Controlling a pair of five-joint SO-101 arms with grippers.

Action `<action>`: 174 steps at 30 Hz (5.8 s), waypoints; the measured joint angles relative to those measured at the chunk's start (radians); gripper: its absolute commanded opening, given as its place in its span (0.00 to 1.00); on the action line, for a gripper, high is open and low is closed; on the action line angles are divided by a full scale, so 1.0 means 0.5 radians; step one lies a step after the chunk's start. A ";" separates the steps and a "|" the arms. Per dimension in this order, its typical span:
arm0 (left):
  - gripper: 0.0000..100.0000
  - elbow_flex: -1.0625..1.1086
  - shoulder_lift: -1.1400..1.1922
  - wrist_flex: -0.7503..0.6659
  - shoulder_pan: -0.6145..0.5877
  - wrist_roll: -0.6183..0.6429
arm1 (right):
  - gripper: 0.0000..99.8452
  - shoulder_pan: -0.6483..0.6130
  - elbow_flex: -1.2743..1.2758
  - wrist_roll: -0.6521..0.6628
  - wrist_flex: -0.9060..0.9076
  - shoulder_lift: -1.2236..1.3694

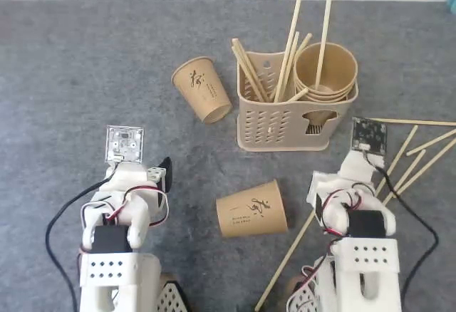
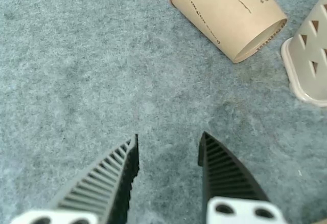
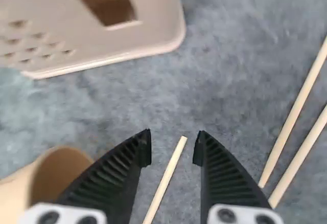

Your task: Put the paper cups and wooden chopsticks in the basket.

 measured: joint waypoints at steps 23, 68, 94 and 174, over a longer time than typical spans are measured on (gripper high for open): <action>0.18 0.000 0.000 -0.052 0.000 0.000 | 0.14 0.018 -0.129 -0.221 -0.457 1.160; 0.19 0.000 0.000 -0.083 0.000 0.000 | 0.01 0.703 -0.571 0.187 0.319 -0.967; 0.19 0.034 0.000 -0.083 0.104 -0.012 | 0.01 0.700 -1.390 0.285 -0.120 -0.973; 0.18 -0.632 1.547 -0.209 0.193 -0.101 | 0.18 1.120 -0.328 0.672 0.328 -0.445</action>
